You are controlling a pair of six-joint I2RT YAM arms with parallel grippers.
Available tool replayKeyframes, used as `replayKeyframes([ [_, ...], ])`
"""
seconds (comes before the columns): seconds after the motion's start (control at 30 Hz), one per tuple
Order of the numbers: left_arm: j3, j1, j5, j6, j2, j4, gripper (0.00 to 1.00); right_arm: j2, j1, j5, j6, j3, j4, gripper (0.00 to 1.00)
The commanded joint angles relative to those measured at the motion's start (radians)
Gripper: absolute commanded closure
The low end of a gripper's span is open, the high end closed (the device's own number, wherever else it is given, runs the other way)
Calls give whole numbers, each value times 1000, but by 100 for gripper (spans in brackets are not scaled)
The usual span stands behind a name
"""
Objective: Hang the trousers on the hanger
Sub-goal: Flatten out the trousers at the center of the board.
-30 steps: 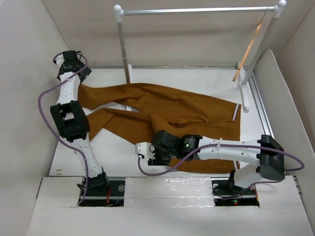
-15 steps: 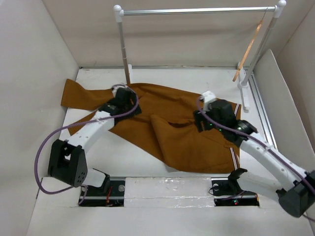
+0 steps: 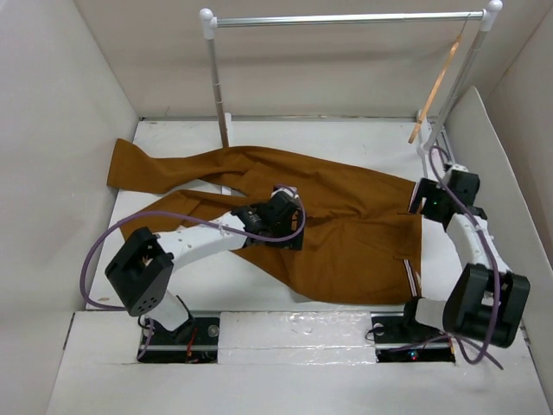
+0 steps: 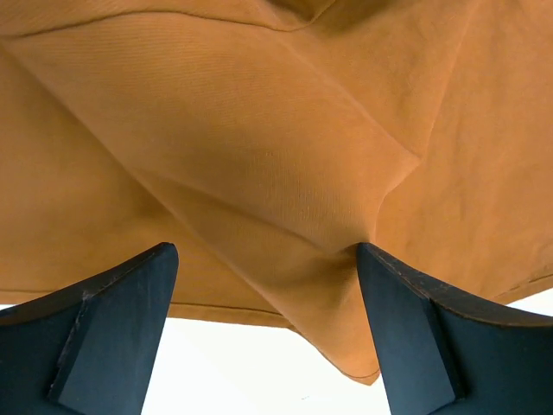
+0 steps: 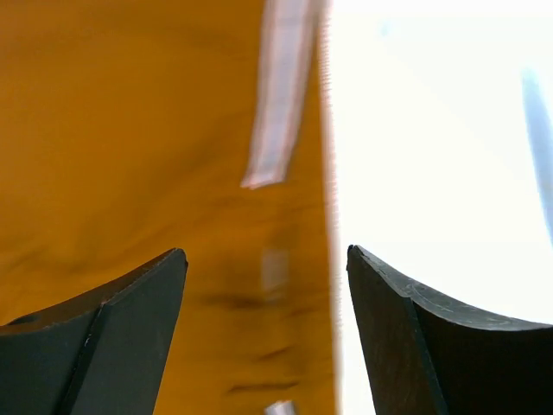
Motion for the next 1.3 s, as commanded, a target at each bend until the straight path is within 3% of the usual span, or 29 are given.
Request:
replayKeyframes([
  [0.0,8,8,33,41,25,21,19,76,-162,-103,1,-8,171,20],
  [0.1,-7,8,7,53,40,24,24,171,-253,-132,-12,31,193,20],
  [0.33,-53,8,-54,43,50,24,33,482,-263,-408,-94,193,293,22],
  [0.4,-65,8,-57,29,56,29,46,530,-263,-430,-97,211,307,22],
  [0.5,-102,34,-48,0,53,49,80,542,-253,-433,-89,194,337,22],
  [0.6,-107,48,-50,-11,56,36,89,577,-253,-445,-74,180,345,23],
  [0.77,-78,48,-84,-5,40,-3,90,630,-233,-479,-30,160,408,31],
  [0.97,-21,48,-5,29,7,-57,73,611,-189,-494,-6,128,431,42],
  [1.0,-10,48,22,40,-4,-65,67,610,-189,-490,-3,128,432,49],
  [1.07,5,48,35,47,-9,-76,66,613,-189,-488,10,119,449,60],
  [1.1,19,48,36,50,-16,-89,65,611,-189,-489,18,116,458,74],
  [1.2,43,48,21,58,-39,-103,61,578,-209,-529,53,99,510,100],
  [1.27,56,48,15,66,-53,-112,60,524,-209,-510,63,96,509,100],
])
